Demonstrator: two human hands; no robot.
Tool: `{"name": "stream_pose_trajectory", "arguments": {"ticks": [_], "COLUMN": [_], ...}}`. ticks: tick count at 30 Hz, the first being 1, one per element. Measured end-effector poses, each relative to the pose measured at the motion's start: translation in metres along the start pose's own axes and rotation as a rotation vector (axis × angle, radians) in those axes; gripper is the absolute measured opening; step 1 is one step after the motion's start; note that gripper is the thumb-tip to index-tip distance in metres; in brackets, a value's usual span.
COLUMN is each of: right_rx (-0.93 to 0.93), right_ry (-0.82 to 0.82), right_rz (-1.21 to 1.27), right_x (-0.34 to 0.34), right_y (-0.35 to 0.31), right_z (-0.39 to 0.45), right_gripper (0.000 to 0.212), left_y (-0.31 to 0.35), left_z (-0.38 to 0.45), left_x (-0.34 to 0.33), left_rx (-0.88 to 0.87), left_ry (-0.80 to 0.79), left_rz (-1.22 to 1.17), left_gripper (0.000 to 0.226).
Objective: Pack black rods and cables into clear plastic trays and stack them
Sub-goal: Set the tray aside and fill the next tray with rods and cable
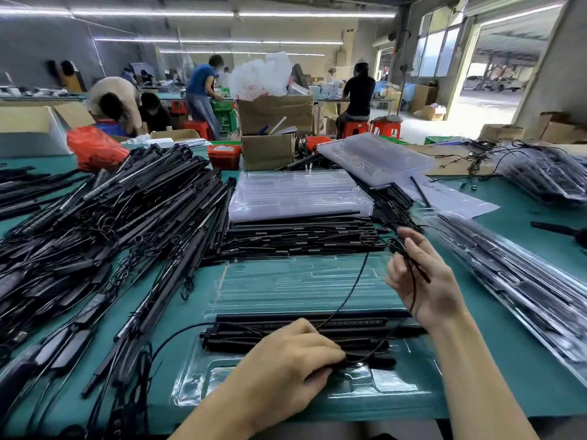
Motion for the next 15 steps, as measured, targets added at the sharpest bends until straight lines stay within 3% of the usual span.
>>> {"name": "stream_pose_trajectory", "arguments": {"ticks": [3, 12, 15], "right_rx": [-0.006, -0.016, -0.012], "right_ry": [-0.058, -0.108, -0.100], "right_rz": [-0.025, -0.022, -0.012], "right_x": [0.000, -0.002, -0.001], "right_y": [0.000, 0.004, 0.006], "right_z": [0.001, 0.002, 0.003], "right_gripper": [0.042, 0.040, 0.040], "left_y": [-0.002, 0.006, 0.010], "left_z": [-0.006, -0.012, -0.012], "left_x": [-0.003, -0.005, -0.004], "left_rx": [0.047, 0.057, 0.019], "left_ry": [0.029, -0.025, -0.036], "left_rz": [-0.072, -0.154, -0.080], "left_gripper": [0.021, 0.024, 0.025]}}
Point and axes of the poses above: each hand's wrist, its own z-axis towards the middle knuckle, its own x-axis out of the back of the hand, y = z × x, the point moved 6 cm from there along z, towards the middle knuckle, and after that the axes turned 14 degrees about -z, right-handed, at the moved point
